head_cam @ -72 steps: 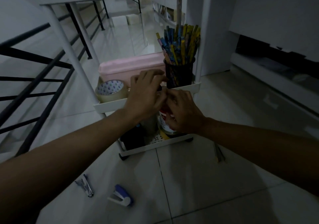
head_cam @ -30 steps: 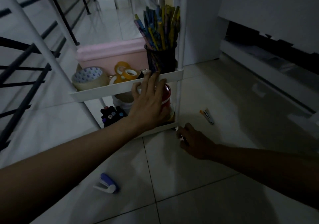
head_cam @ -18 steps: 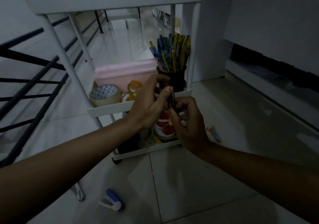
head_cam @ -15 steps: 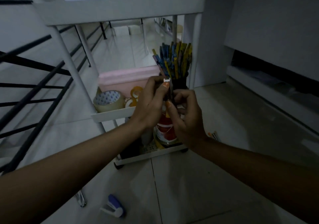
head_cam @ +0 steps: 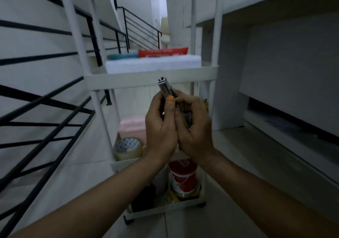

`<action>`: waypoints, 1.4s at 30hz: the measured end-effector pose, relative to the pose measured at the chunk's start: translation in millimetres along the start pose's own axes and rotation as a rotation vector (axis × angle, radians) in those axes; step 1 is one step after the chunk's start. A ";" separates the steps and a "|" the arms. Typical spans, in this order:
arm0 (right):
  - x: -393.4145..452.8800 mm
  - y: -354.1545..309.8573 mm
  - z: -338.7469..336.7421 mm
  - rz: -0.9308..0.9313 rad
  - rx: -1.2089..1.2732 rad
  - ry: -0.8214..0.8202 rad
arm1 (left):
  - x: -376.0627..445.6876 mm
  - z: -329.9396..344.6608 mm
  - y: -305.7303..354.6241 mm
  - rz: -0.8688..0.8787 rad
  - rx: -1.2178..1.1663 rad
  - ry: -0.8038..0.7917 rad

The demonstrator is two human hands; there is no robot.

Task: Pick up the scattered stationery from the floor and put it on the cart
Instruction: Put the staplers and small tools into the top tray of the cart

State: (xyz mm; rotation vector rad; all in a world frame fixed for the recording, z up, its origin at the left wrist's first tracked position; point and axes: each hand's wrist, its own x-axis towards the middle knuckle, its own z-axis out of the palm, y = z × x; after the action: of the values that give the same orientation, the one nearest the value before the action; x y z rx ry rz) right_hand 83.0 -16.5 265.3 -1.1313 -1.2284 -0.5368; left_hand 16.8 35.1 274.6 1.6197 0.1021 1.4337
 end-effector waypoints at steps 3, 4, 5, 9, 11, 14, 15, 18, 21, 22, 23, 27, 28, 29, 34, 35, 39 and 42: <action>28.9 -9.7 -9.0 -0.096 -0.096 0.004 | 29.0 -10.1 29.4 0.038 0.009 0.072; 39.2 -13.8 -11.1 -0.120 -0.119 0.012 | 39.4 -15.0 40.7 0.072 0.027 0.069; 49.8 -18.3 -12.1 -0.140 -0.142 0.019 | 49.4 -19.7 52.7 0.121 0.058 0.054; 94.9 -40.8 -5.5 -0.162 -0.169 0.067 | 87.7 -30.5 94.8 0.246 0.158 -0.005; 116.7 -53.9 2.2 -0.137 -0.152 0.083 | 107.3 -31.6 112.6 0.246 0.195 -0.013; 148.5 -68.5 9.7 -0.134 -0.185 0.073 | 140.9 -31.0 136.7 0.301 0.324 -0.062; 160.1 -72.5 10.4 -0.141 -0.206 0.067 | 153.1 -31.0 144.4 0.318 0.370 -0.070; 198.2 -81.1 8.8 -0.166 -0.311 0.082 | 191.2 -29.2 166.8 0.360 0.554 -0.093; 232.7 -82.5 4.9 -0.154 -0.401 0.124 | 228.4 -24.9 187.1 0.349 0.726 -0.143; 242.5 -82.1 4.0 -0.135 -0.413 0.139 | 240.0 -23.3 192.8 0.352 0.761 -0.145; 251.3 -81.4 3.9 -0.115 -0.418 0.160 | 250.8 -21.7 197.8 0.363 0.783 -0.142; 277.7 -75.1 7.9 -0.062 -0.440 0.207 | 288.2 -16.3 212.2 0.345 0.774 -0.145; 283.5 -73.5 9.1 -0.051 -0.452 0.199 | 297.5 -15.1 214.4 0.310 0.802 -0.164; 289.2 -71.9 9.7 -0.039 -0.461 0.191 | 306.7 -13.9 215.8 0.261 0.833 -0.195; 316.7 -63.2 6.6 0.049 -0.483 0.149 | 340.8 -8.5 210.4 0.013 0.919 -0.416; 320.8 -61.9 6.1 0.069 -0.481 0.137 | 345.1 -7.4 208.4 -0.032 0.923 -0.454; 329.6 -60.0 4.7 0.101 -0.522 0.094 | 352.8 -1.9 199.6 -0.188 0.971 -0.592; 336.5 -62.0 5.4 0.082 -0.575 0.021 | 355.3 1.7 197.4 -0.259 0.939 -0.638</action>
State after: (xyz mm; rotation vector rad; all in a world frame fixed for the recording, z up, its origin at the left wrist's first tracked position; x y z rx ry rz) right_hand 133.0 42.1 598.7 -1.6427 -1.0277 -0.8690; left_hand 31.8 138.6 667.3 2.6264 0.6594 0.6028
